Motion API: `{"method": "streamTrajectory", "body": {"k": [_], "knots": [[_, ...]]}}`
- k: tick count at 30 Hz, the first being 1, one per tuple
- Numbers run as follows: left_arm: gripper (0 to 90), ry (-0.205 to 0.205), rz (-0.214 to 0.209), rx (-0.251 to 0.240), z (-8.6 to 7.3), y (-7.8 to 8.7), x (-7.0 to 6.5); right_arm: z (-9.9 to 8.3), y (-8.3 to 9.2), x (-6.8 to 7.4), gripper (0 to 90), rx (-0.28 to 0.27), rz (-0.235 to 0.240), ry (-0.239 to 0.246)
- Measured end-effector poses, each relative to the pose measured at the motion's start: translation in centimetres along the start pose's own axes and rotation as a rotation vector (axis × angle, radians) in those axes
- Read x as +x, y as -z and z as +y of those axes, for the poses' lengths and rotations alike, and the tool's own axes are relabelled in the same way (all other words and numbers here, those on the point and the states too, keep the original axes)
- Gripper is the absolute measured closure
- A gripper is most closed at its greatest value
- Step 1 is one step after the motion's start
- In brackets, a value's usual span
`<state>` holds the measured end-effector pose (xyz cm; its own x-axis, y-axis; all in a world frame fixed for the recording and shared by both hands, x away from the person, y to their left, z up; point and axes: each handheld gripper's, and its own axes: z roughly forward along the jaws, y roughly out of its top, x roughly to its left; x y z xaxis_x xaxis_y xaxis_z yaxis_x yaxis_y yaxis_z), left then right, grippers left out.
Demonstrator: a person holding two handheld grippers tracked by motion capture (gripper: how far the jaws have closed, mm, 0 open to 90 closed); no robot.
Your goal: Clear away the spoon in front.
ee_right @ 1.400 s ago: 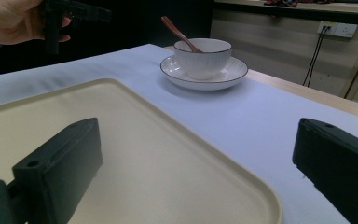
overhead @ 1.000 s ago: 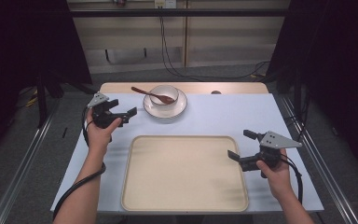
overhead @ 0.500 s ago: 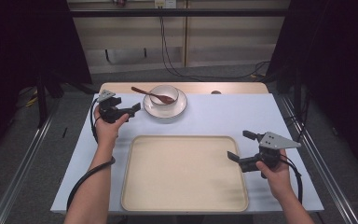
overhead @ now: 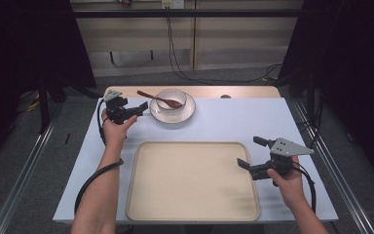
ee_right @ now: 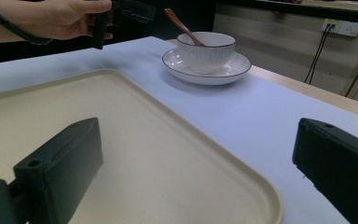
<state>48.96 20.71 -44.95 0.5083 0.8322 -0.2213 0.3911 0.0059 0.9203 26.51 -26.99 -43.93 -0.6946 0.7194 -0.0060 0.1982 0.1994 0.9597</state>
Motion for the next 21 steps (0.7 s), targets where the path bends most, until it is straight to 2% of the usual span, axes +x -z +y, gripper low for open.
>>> {"method": "streamTrajectory", "body": {"k": [9, 12, 16, 21], "knots": [[2.8, 0.013, 0.005, 0.008, 0.4, -1.6, -0.1, 0.0, 0.1, -0.1, 1.3, 0.004, -0.005, -0.001], [4.4, -0.007, 0.018, 0.02, 0.5, -2.1, -0.3, 0.0, 0.1, -0.2, 1.3, 0.001, -0.001, -0.004], [8.4, -0.014, 0.003, 0.012, 0.6, -2.8, -0.6, 0.0, 0.2, -0.3, 1.4, 0.006, 0.0, -0.004], [13.9, 0.02, 0.005, 0.006, 0.5, -3.3, -0.7, 0.0, 0.2, -0.3, 1.4, -0.004, -0.004, -0.004]]}}
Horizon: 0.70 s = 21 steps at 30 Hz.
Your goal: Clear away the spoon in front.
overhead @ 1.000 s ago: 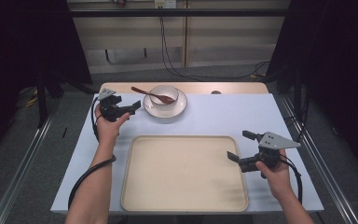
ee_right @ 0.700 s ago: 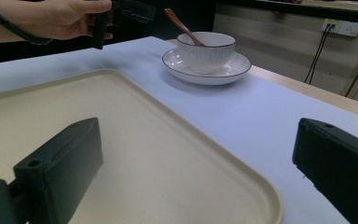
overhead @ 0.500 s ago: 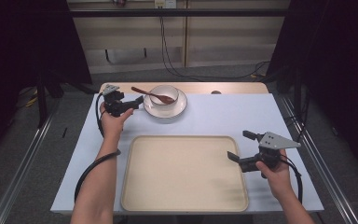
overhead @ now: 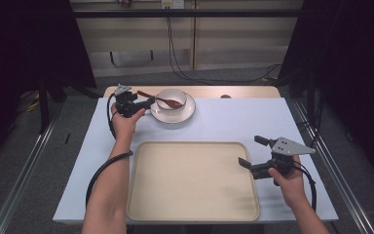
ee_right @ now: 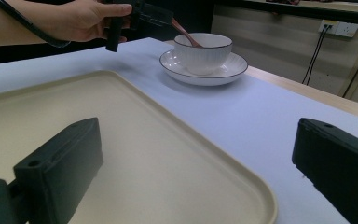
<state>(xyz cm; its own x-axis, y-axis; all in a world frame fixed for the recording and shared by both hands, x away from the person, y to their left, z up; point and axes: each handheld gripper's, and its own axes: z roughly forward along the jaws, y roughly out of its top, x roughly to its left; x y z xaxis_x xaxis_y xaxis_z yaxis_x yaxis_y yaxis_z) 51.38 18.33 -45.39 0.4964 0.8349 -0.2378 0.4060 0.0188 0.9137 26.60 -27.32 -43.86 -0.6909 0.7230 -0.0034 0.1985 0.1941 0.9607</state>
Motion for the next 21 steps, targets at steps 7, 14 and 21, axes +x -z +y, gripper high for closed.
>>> {"method": "streamTrajectory", "body": {"k": [7, 14, 21], "knots": [[31.7, 0.057, 0.007, -0.033, -0.39, -0.24, 0.31, -0.03, 0.02, -0.04, 1.4, 0.001, -0.002, 0.004], [49.3, 0.079, -0.034, -0.041, -0.36, -0.78, 0.06, -0.06, 0.04, -0.19, 1.4, -0.002, 0.001, 0.004], [63.1, 0.11, -0.04, -0.07, -0.21, -0.77, -0.25, -0.09, 0.0, -0.15, 1.2, 0.002, 0.002, 0.001]]}}
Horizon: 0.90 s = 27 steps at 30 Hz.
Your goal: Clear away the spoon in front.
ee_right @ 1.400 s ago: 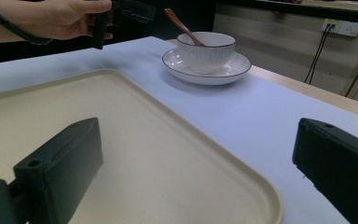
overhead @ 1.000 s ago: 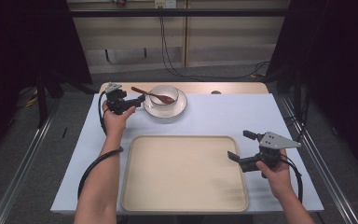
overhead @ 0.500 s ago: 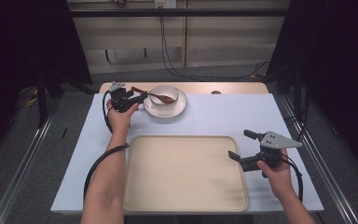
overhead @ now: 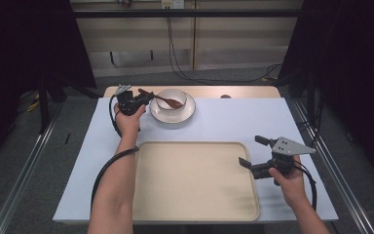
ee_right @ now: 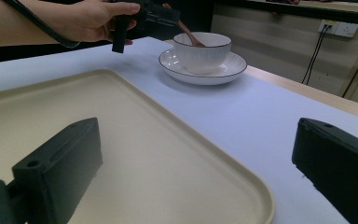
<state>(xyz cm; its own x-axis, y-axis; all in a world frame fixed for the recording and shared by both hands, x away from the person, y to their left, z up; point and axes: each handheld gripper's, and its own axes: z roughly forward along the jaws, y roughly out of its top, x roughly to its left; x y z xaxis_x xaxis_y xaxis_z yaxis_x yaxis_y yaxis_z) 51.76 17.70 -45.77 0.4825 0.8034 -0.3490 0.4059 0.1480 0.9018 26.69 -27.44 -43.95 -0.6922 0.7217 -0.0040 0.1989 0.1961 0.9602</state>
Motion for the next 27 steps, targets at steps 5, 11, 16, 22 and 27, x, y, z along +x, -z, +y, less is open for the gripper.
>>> {"method": "streamTrajectory", "body": {"k": [5, 11, 16, 22, 27], "knots": [[68.7, 0.014, -0.023, -0.031, 0.1, -0.1, -0.3, 0.0, 0.0, 0.0, 1.2, 0.003, 0.0, 0.003], [72.7, 0.024, -0.047, -0.039, 0.2, -0.2, -0.6, 0.0, -0.1, 0.0, 1.3, 0.005, -0.003, 0.005], [74.5, 0.024, -0.058, -0.049, 0.4, -0.2, -0.8, 0.0, -0.1, 0.0, 1.3, 0.004, 0.002, 0.006], [77.3, 0.042, -0.084, -0.065, 0.6, -0.2, -1.1, 0.0, -0.1, 0.0, 1.3, 0.005, 0.0, 0.007], [78.9, 0.049, -0.092, -0.066, 0.8, -0.2, -1.4, 0.0, -0.1, 0.1, 1.4, 0.007, -0.001, 0.002]]}}
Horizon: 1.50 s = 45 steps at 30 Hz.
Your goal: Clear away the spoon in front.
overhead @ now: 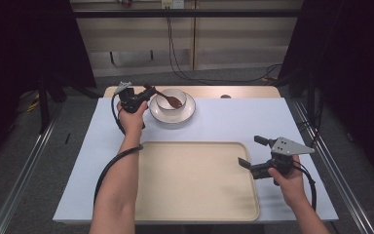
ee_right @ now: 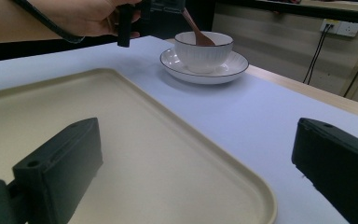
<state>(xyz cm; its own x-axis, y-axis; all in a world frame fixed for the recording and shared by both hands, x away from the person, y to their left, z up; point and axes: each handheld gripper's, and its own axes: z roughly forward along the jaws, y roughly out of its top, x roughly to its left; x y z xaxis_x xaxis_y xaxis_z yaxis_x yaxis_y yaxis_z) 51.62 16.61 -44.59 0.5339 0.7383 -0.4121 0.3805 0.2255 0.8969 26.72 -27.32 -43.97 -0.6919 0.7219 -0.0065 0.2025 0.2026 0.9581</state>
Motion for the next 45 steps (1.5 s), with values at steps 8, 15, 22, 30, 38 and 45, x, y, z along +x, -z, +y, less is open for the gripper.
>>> {"method": "streamTrajectory", "body": {"k": [8, 15, 22, 30, 38, 45], "knots": [[83.8, 0.0, -0.015, -0.001, 0.6, 0.1, -0.8, 0.0, -0.1, 0.0, 1.3, -0.004, 0.003, 0.006], [83.9, -0.023, -0.034, -0.007, 1.6, 0.2, -1.5, 0.0, -0.1, 0.1, 1.4, -0.006, 0.004, 0.004], [83.9, -0.032, -0.06, -0.022, 2.8, 0.7, -2.3, 0.0, -0.1, 0.2, 1.4, -0.009, 0.005, 0.004], [83.9, -0.043, -0.066, -0.031, 4.1, 1.9, -2.8, 0.1, 0.0, 0.4, 1.5, -0.012, 0.007, 0.007], [83.9, -0.049, -0.085, -0.041, 5.4, 3.3, -3.5, 0.2, 0.1, 0.3, 1.5, -0.017, -0.004, -0.001], [83.8, -0.056, -0.092, -0.057, 6.5, 5.0, -4.0, 0.2, 0.1, 0.4, 1.5, -0.018, 0.002, 0.005]]}}
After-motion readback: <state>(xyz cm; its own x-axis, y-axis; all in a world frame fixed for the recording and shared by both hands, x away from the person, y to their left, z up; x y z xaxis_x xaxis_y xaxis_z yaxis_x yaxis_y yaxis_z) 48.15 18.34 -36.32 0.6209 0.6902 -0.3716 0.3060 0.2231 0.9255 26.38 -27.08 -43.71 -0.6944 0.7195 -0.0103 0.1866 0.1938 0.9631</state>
